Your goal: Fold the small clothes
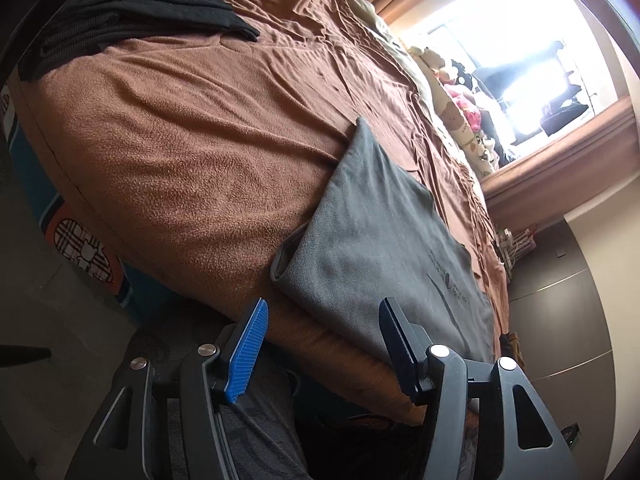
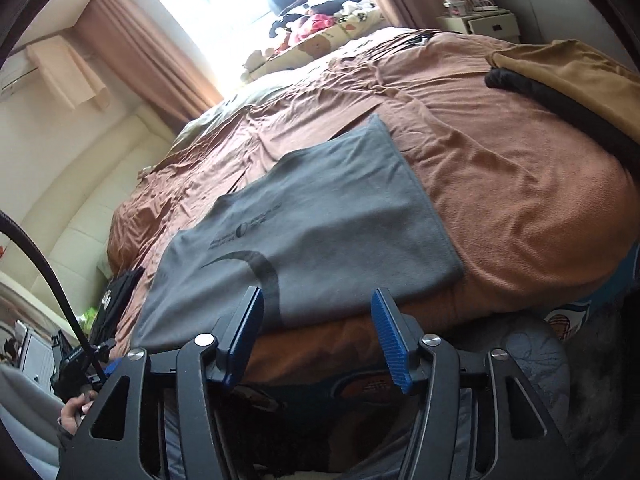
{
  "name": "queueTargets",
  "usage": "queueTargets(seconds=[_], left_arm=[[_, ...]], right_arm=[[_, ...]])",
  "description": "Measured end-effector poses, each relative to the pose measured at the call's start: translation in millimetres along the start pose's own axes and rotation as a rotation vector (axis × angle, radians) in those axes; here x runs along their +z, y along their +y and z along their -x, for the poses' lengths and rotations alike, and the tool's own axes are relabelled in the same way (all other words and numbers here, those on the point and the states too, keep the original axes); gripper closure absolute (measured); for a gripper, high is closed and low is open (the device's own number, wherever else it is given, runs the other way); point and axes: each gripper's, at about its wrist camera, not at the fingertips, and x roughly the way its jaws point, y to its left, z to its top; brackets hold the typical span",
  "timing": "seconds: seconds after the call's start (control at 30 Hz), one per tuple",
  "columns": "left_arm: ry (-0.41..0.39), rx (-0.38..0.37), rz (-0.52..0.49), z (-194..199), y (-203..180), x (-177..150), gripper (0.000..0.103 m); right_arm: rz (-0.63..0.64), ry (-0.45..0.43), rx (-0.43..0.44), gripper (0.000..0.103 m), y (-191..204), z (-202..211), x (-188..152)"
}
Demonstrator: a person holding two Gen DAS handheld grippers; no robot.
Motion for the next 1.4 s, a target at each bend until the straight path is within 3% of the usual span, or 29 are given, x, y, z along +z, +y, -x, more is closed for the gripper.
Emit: queueTargets(seconds=[0.1, 0.23, 0.47, 0.63, 0.73, 1.03, 1.2, 1.4], left_arm=[[0.003, -0.013, 0.003, 1.5, 1.1, -4.2, 0.044], [0.011, -0.033, 0.026, 0.2, 3.7, -7.0, 0.044], [0.033, -0.051, 0.062, -17.3, 8.9, -7.9, 0.044], [0.05, -0.039, 0.081, -32.0, 12.9, -5.4, 0.054], [0.055, -0.039, 0.1, -39.0, 15.2, -2.8, 0.062], [0.008, -0.007, 0.113, -45.8, 16.3, 4.9, 0.068], [-0.008, -0.009, 0.158, -44.9, 21.8, 6.3, 0.07], [-0.02, 0.023, 0.205, -40.9, 24.3, 3.1, 0.072]], right_arm=[[0.054, 0.012, 0.013, 0.058, 14.8, 1.7, 1.3], [0.111, 0.046, 0.036, 0.06, 32.8, -9.3, 2.1], [0.168, 0.129, 0.036, 0.076, 62.2, -65.0, 9.7], [0.189, 0.196, 0.023, 0.083, 79.7, -109.6, 14.3], [0.227, 0.233, 0.015, 0.085, 95.8, -135.1, 17.9], [0.315, 0.306, 0.024, 0.086, 135.5, -206.7, 24.6], [0.332, 0.379, -0.015, 0.088, 139.2, -252.4, 13.4], [0.323, 0.367, -0.032, 0.088, 146.9, -273.9, 29.5]])
